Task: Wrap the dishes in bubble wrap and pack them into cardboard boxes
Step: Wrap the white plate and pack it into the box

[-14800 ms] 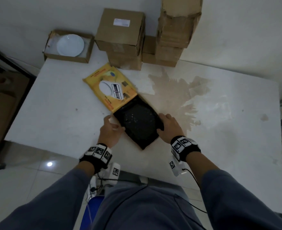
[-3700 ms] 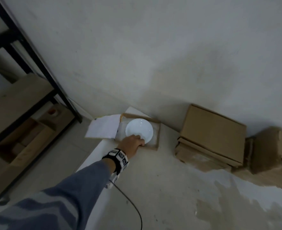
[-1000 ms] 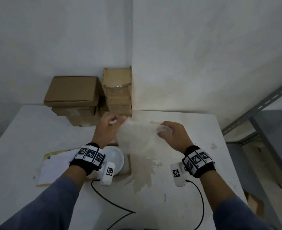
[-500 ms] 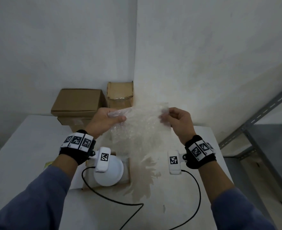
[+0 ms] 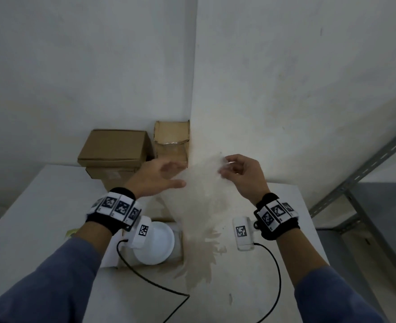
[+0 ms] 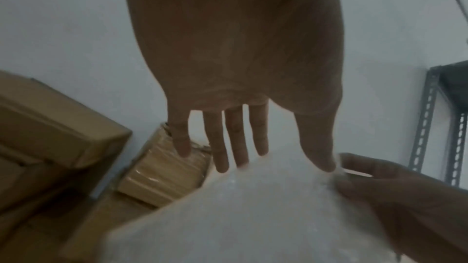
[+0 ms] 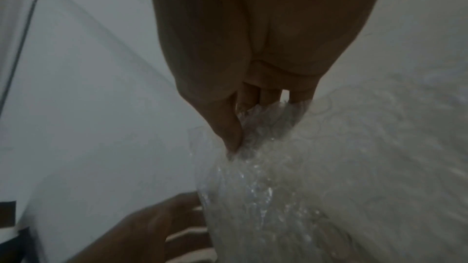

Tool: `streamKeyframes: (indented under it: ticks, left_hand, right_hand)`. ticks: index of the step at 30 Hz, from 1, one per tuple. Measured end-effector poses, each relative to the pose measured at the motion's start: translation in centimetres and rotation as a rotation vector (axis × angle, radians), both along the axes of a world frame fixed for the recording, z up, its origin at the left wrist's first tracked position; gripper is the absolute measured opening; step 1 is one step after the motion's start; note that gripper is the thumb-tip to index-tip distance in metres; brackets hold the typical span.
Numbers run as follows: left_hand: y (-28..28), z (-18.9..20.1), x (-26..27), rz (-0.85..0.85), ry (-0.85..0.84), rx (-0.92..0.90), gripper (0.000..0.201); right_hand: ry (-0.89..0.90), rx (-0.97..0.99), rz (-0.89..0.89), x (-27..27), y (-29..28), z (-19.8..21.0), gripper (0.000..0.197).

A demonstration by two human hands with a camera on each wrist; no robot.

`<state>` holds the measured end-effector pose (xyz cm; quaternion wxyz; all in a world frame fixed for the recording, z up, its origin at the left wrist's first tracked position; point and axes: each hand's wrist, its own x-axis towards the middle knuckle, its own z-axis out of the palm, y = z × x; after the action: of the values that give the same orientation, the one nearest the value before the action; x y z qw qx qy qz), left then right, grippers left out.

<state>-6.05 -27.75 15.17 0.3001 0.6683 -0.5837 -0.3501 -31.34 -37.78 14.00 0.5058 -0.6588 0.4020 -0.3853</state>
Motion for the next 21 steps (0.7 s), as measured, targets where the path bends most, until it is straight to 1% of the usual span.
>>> streamKeyframes:
  ticks: [2,5,8,10,12,14,15,17,19,21]
  left_hand:
    - [-0.4,0.1,-1.7,-0.042,0.005,-0.056,0.049]
    - [-0.6,-0.5,-3.3,0.012,0.0,-0.159,0.022]
    - [-0.3,-1.8,-3.0,0.067,0.028,-0.132,0.021]
    - [0.2,-2.3,-2.7,0.042,0.033,-0.107,0.02]
    - [0.5,-2.9,-2.4,0.028,0.037,-0.1,0.013]
    - [0.8,-3.0,-2.2,0.016,0.002,-0.122,0.018]
    - [0.9,-3.2,-2.1,0.013,0.003,-0.12,0.018]
    - [1.5,-3.5,-1.5,0.022,0.04,-0.082,0.011]
    - [2.6,-4.7,-0.3,0.034,0.093,-0.003,0.008]
    - [3.9,-6.6,1.4,0.026,0.056,0.069,0.008]
  right_hand:
    - [0.082,-0.094,0.089,0.9,0.5,0.1,0.026]
    - [0.172,-0.191,0.109,2.0,1.0,0.1,0.024]
    - [0.203,-0.196,0.08,1.9,1.3,0.1,0.017]
    - [0.216,-0.166,0.111,1.8,1.6,0.0,0.016]
    - [0.252,-0.198,0.143,2.2,2.1,-0.3,0.017]
    - [0.269,-0.249,0.154,3.2,2.5,-0.9,0.009]
    - [0.253,-0.241,0.147,3.6,2.6,-1.4,0.005]
    - [0.194,-0.172,0.107,4.4,3.0,-2.8,0.007]
    - [0.165,-0.103,0.044,4.7,3.5,-4.7,0.007]
    - [0.135,-0.011,-0.015,4.7,4.2,-7.1,0.008]
